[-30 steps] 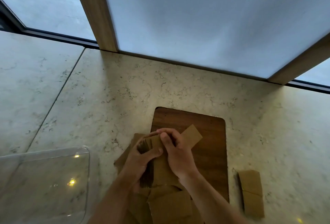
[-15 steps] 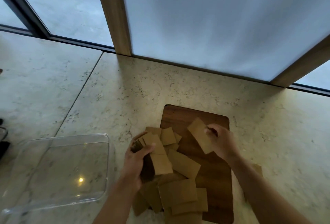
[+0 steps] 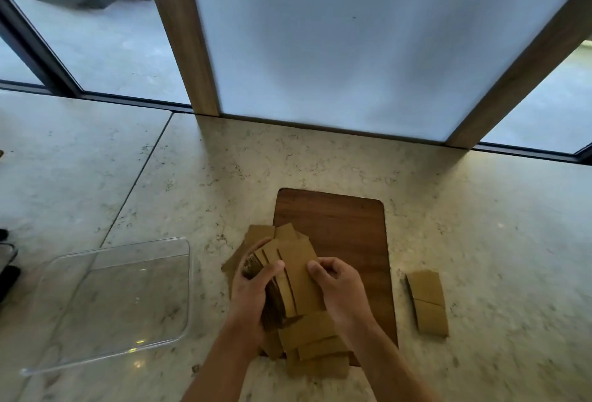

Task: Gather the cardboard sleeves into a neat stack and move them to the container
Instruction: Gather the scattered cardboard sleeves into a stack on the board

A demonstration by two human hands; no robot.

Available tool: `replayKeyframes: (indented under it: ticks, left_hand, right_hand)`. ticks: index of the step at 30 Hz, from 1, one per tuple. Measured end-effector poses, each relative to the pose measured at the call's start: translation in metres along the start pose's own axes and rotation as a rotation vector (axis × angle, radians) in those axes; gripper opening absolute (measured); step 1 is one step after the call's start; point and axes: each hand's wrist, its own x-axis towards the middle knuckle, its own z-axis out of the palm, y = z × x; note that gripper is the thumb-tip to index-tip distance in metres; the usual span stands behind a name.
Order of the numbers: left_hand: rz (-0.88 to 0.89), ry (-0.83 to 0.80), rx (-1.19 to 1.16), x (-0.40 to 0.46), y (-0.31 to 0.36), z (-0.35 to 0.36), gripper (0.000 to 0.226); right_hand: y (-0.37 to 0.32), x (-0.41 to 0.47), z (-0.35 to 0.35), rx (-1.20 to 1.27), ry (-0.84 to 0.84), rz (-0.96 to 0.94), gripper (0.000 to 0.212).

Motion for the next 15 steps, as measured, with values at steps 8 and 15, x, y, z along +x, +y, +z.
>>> replayKeyframes:
  ticks: [8, 15]
  left_hand:
    - [-0.096, 0.007, -0.041, -0.022, 0.007, 0.005, 0.041]
    - [-0.190, -0.121, -0.098, -0.040, 0.016, -0.006, 0.066]
  right_hand:
    - [-0.023, -0.029, -0.042, 0.291, -0.016, -0.445, 0.015]
    - [-0.024, -0.050, -0.040, -0.055, -0.212, -0.581, 0.011]
